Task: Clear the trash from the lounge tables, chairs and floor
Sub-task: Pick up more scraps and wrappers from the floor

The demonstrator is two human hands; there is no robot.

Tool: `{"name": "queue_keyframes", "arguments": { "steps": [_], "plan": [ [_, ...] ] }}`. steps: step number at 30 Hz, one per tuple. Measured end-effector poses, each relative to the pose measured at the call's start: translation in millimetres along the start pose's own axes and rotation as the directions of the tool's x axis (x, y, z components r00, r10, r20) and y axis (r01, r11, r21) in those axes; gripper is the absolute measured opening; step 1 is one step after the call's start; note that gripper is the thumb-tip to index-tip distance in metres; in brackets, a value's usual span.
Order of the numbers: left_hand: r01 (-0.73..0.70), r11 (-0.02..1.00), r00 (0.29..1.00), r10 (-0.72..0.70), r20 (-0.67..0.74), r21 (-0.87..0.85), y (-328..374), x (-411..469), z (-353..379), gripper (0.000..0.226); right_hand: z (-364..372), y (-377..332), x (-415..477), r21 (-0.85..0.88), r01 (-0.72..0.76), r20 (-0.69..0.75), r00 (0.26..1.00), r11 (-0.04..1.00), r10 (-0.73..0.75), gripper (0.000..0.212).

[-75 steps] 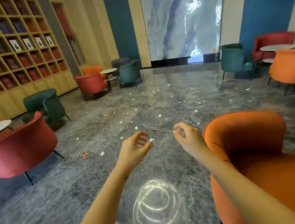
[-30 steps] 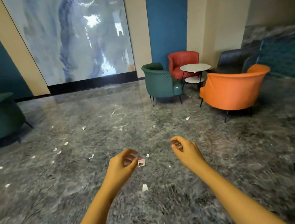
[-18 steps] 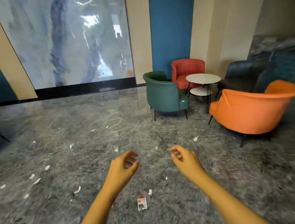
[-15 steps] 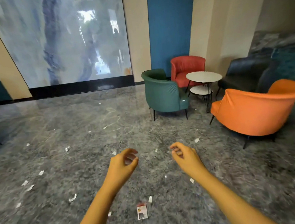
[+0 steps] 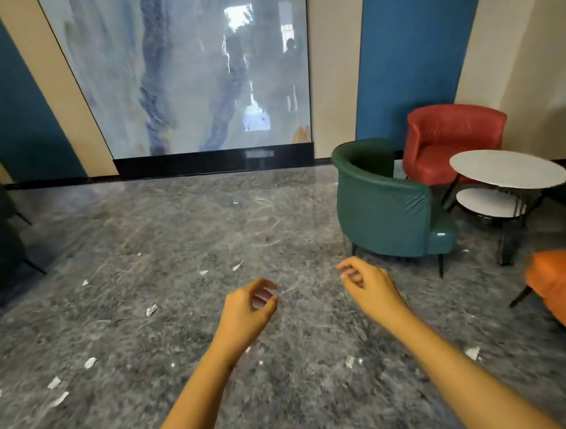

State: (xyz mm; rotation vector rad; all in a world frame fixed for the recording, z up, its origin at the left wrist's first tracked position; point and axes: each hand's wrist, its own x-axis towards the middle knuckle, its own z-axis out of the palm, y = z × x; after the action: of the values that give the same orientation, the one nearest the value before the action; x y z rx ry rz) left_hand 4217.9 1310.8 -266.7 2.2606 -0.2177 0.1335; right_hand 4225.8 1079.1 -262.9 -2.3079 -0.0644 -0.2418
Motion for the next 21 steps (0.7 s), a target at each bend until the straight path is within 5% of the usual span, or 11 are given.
{"name": "queue_keyframes", "arguments": {
  "steps": [10,21],
  "plan": [
    [0.042,0.999,0.998,-0.041,-0.051,0.018,-97.4,321.5,2.3,0.009,91.5,40.8,340.1,0.036,0.089,0.035,0.995,0.995,-0.09,0.015],
    [0.005,1.0,0.998,-0.006,-0.055,-0.007,-165.3,681.3,-24.8,0.015,160.7,59.4,685.1,0.057,0.005,0.066,0.998,0.998,-0.009,0.017]
  ]
}}
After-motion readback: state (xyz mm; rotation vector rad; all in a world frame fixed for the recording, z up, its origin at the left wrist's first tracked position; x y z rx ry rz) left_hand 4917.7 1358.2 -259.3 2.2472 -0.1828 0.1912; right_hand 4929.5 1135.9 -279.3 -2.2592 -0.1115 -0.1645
